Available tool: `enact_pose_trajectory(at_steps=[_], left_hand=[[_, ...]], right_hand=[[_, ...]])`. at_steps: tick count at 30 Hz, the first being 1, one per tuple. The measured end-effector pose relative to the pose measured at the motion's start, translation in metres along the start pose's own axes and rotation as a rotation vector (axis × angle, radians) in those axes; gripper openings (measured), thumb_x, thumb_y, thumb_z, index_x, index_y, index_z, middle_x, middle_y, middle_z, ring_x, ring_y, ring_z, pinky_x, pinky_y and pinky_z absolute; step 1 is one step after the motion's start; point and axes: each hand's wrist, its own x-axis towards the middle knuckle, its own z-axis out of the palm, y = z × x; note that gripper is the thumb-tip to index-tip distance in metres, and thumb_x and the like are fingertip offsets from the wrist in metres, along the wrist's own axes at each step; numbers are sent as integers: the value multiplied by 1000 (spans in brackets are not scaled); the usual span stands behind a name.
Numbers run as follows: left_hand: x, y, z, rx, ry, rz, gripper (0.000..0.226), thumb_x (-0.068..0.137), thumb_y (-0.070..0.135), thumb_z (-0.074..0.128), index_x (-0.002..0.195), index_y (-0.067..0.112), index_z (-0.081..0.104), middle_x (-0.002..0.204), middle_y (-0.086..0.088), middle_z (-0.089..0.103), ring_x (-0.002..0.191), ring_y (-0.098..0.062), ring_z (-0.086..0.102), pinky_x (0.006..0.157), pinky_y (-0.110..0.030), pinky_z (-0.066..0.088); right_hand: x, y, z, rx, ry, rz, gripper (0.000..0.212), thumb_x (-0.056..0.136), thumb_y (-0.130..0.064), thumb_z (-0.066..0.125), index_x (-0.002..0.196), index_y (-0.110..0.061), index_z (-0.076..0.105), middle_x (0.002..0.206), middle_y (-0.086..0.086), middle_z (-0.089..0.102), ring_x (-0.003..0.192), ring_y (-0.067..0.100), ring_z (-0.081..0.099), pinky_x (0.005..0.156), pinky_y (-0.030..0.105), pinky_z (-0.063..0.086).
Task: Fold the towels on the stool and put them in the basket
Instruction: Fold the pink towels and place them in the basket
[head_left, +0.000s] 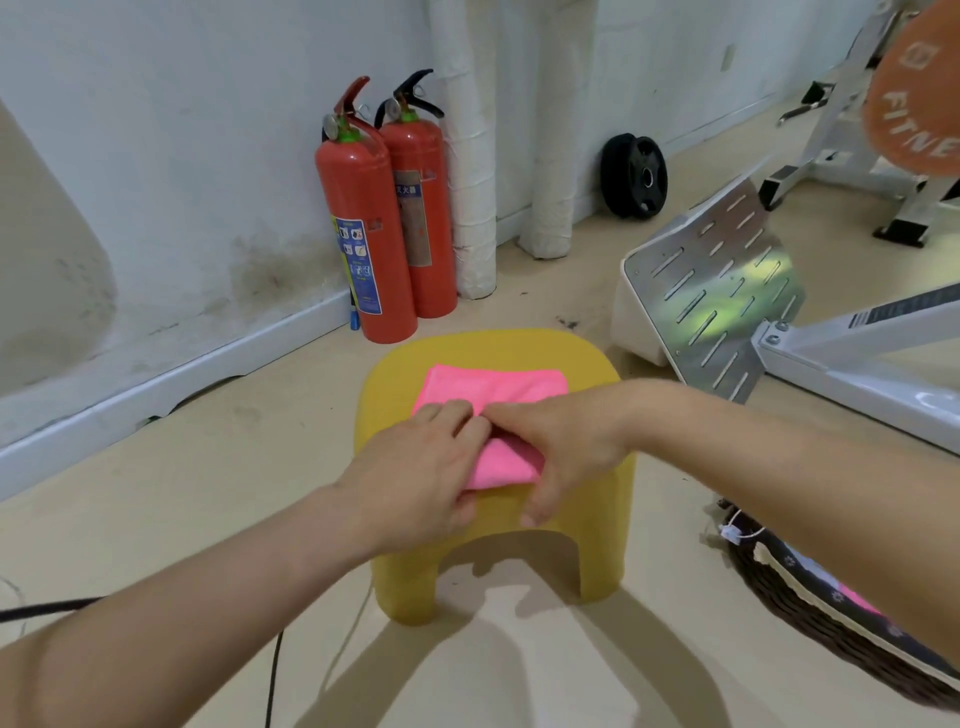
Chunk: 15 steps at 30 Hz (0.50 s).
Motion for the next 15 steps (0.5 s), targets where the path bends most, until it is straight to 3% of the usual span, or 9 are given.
enact_pose_trajectory(at_steps=[2,4,7,9,10,12,13,15], left_hand=[[-6,-10,6,-44,31,37,63,72,37,37,130,14,49,120,-5,60,108,-26,60,84,-36,54],[-10,-21,5,-105,58,16,59,71,28,44,128,16,55,122,-4,65,109,-24,64,87,-34,55],[-11,-31,6,-198,103,-6,60,59,13,60,118,18,66,116,-2,70,104,-20,67,87,-33,53],[-10,-31,2,-359,135,-70,53,65,12,55,115,23,69,114,6,71,105,-10,61,89,-27,51],[-9,-32,1,-475,129,-129,45,72,12,57,112,27,71,111,11,71,103,-5,59,89,-24,49],[-6,-37,-1,-683,83,-233,30,81,11,68,99,35,73,97,18,73,96,-2,61,85,-19,46],[-4,-39,-1,-762,80,-261,29,81,11,71,92,39,72,91,18,73,92,-2,62,82,-17,45],[0,-42,0,-844,109,-303,31,82,9,70,87,40,70,87,15,72,87,-2,62,79,-15,45]], right_hand=[[6,-7,25,-186,179,-19,83,86,-38,62,148,-10,17,155,8,26,140,27,30,112,38,31],[9,-9,47,-337,374,-21,75,90,-24,50,151,-6,10,159,15,12,145,28,20,117,40,23],[5,-4,59,-272,465,-54,71,88,-15,48,151,-10,16,159,11,17,146,25,20,118,35,18],[0,3,54,-143,492,-73,63,87,-12,49,148,-15,31,154,6,34,140,21,32,113,32,27],[-2,7,49,-69,510,-77,55,87,-12,50,141,-18,43,144,4,48,131,22,44,105,31,37],[-5,11,35,74,534,-92,30,88,-12,52,115,-17,63,104,1,67,98,24,57,78,23,44],[-5,14,30,148,529,-101,18,88,-12,54,102,-13,66,87,0,65,84,22,54,69,18,40],[-3,20,20,297,512,-96,6,86,-12,61,87,-8,66,76,4,61,76,22,51,67,22,41]])
